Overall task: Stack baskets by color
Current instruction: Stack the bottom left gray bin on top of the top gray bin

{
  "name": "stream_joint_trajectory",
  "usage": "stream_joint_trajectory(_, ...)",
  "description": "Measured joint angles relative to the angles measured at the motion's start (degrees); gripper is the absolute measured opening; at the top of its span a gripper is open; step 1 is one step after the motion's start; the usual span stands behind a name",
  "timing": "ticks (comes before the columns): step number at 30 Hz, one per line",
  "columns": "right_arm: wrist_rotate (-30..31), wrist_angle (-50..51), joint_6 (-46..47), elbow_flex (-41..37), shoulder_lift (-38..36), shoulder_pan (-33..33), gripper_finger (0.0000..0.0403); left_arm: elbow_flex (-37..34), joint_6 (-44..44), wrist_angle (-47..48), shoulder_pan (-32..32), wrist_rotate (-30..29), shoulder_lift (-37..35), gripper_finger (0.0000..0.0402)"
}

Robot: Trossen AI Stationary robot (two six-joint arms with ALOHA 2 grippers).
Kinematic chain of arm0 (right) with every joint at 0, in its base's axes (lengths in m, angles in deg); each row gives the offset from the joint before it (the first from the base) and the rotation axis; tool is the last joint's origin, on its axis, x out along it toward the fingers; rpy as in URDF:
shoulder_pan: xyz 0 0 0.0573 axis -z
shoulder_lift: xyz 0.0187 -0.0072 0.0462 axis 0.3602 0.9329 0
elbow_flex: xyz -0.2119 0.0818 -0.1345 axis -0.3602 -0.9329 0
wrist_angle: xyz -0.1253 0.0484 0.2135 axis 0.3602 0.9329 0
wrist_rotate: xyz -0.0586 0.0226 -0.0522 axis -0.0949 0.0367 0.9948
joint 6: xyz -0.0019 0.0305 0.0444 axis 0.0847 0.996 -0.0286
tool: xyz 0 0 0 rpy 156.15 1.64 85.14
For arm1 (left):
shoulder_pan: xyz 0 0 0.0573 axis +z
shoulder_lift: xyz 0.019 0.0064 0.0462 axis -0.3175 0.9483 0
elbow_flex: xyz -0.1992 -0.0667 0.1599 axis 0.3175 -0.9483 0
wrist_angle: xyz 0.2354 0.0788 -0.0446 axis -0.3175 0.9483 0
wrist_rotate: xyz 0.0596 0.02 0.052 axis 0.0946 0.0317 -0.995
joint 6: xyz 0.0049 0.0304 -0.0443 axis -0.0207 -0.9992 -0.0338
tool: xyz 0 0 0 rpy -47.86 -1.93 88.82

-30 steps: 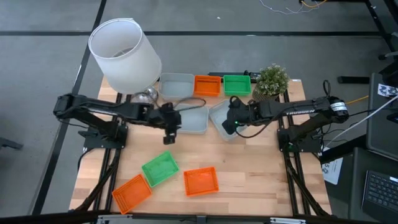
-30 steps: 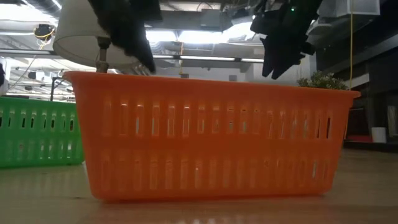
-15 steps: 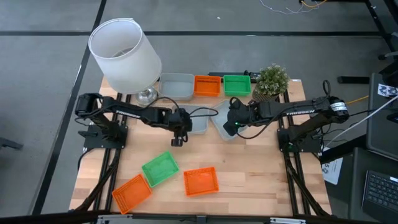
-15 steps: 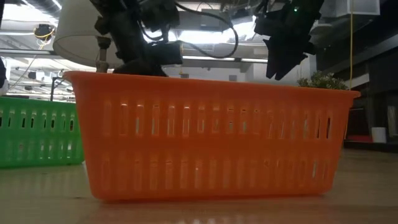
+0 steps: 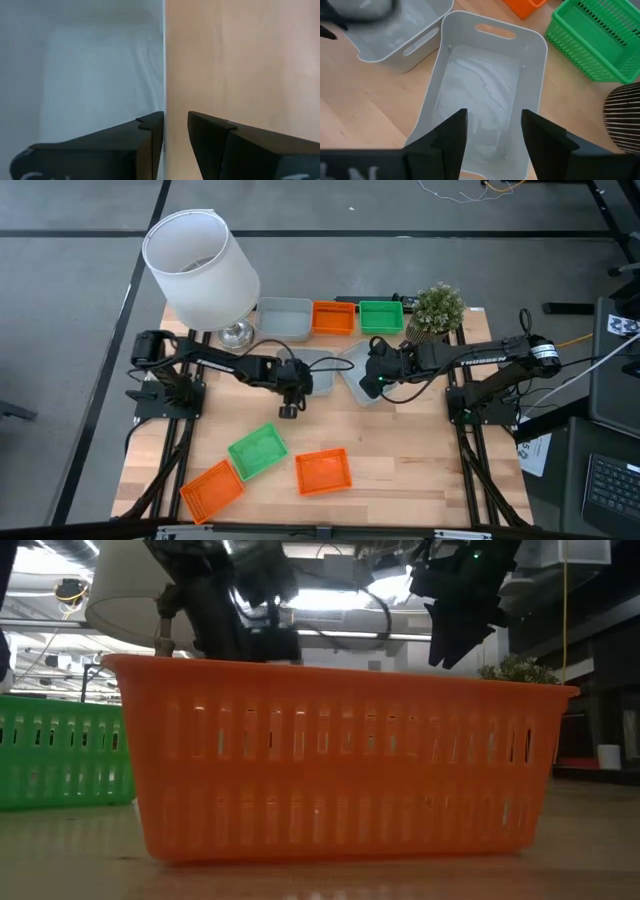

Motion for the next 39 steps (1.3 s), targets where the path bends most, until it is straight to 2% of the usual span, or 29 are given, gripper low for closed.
stream_joint_trajectory(5,0.0,0.1,0.0,0.0,0.0,0.0,0.0185,-0.1,-0.7,-0.9,0.0,-2.3,2.4,0.0077)
stream_joint_trajectory(7,0.0,0.2,-0.1,0.0,0.0,0.0,0.0185,-0.1,-1.0,-0.7,0.0,-2.6,2.4,0.0058)
stream_joint_trajectory(9,0.0,0.2,-0.6,0.0,0.0,0.0,0.0185,-0.1,-0.3,1.1,-0.2,-2.7,1.3,0.0022)
stream_joint_trajectory(11,0.0,0.2,-1.2,0.0,0.0,0.0,0.0185,0.1,0.5,2.5,-0.2,-3.9,-0.4,0.0008)
stream_joint_trajectory(14,0.6,0.1,-1.3,0.0,0.0,0.0,0.0185,1.7,0.5,8.9,-1.1,-10.0,-3.0,0.0002)
stream_joint_trajectory(20,1.5,-0.2,-1.3,0.0,0.0,-0.1,0.0185,12.2,1.4,26.1,-1.0,-23.9,-5.2,0.0001)
stream_joint_trajectory(22,1.6,-0.2,-1.3,0.0,0.0,-0.1,0.0185,14.8,0.5,28.7,0.6,-25.3,-5.2,0.0001)
stream_joint_trajectory(31,1.6,-0.2,-1.4,0.0,0.0,-0.1,0.0185,16.8,-1.8,27.2,11.7,-25.6,-3.2,0.0000)
stream_joint_trajectory(39,1.7,-0.2,-2.6,0.0,0.0,-0.1,0.0185,16.8,-9.6,23.0,15.9,-30.3,2.5,0.0000)
